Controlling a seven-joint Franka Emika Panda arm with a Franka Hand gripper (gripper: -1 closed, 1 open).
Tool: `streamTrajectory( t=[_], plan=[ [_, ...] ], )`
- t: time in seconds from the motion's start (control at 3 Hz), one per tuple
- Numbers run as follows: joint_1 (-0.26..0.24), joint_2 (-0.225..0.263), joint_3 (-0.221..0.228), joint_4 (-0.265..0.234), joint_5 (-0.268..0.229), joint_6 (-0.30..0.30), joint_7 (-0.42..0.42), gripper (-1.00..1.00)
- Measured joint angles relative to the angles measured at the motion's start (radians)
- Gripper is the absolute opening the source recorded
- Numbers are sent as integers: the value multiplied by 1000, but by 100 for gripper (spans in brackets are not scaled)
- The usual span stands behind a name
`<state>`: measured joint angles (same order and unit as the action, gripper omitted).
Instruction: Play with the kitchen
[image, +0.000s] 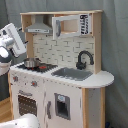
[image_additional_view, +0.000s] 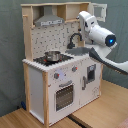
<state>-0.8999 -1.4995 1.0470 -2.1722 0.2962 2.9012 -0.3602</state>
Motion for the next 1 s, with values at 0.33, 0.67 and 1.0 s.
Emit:
streamTrajectory(
  t=[0.33, 0.67, 1.0],
  plan=[
    [66, -14, 58, -34, -30, 21, -23, 100],
    [128, -23, 104, -97, -65, 67, -32, 100],
    [179, -24, 135, -157, -99, 118, -42, 100]
  ],
)
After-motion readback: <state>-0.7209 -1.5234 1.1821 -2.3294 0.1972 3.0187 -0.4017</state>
